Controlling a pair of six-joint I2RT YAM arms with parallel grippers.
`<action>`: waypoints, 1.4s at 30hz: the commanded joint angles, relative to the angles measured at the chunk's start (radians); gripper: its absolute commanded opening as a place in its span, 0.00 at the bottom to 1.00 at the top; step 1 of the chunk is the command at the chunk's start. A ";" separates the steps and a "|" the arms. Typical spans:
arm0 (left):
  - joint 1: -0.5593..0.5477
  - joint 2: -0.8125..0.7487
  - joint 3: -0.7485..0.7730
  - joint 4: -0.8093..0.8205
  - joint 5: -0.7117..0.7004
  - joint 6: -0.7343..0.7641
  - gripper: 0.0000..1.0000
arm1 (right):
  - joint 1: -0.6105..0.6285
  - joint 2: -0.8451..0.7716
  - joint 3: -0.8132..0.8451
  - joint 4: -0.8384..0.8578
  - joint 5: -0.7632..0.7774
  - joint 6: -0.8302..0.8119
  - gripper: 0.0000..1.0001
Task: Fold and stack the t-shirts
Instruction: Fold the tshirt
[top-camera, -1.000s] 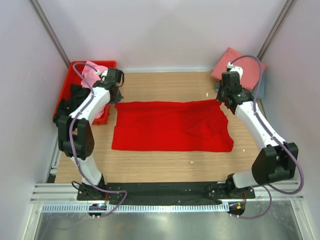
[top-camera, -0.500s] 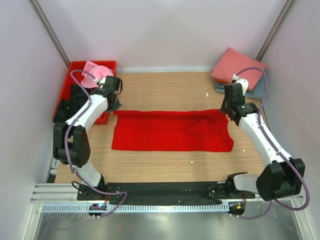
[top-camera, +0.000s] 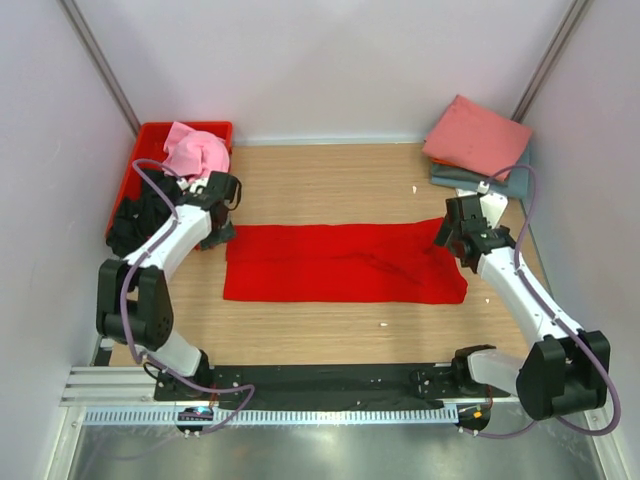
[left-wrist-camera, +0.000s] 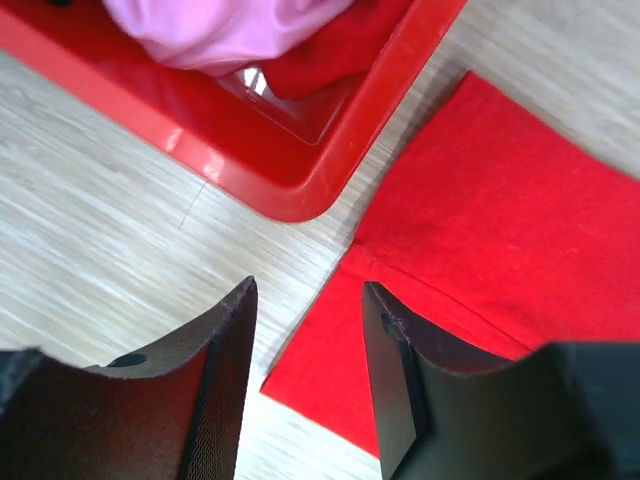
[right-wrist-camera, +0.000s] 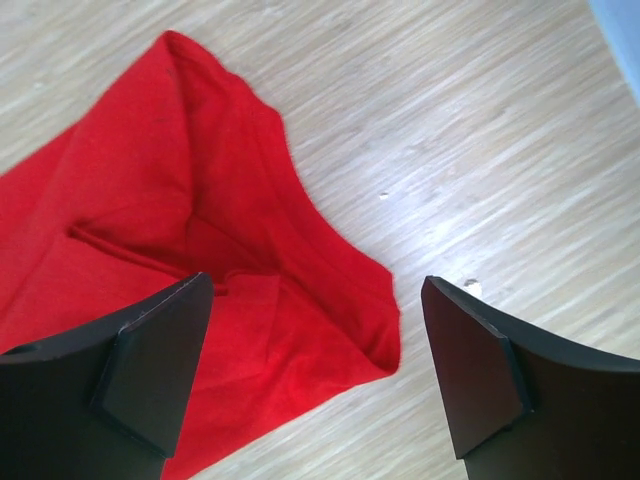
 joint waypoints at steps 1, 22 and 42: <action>-0.001 -0.114 0.016 0.023 -0.025 -0.025 0.48 | -0.005 -0.054 -0.022 0.072 -0.057 0.047 0.92; -0.284 0.254 0.012 0.035 0.098 0.016 0.31 | 0.020 0.592 0.109 0.358 -0.405 0.084 0.88; -0.884 0.075 -0.220 0.189 0.331 -0.441 0.33 | 0.186 1.484 1.529 0.129 -0.566 -0.088 0.99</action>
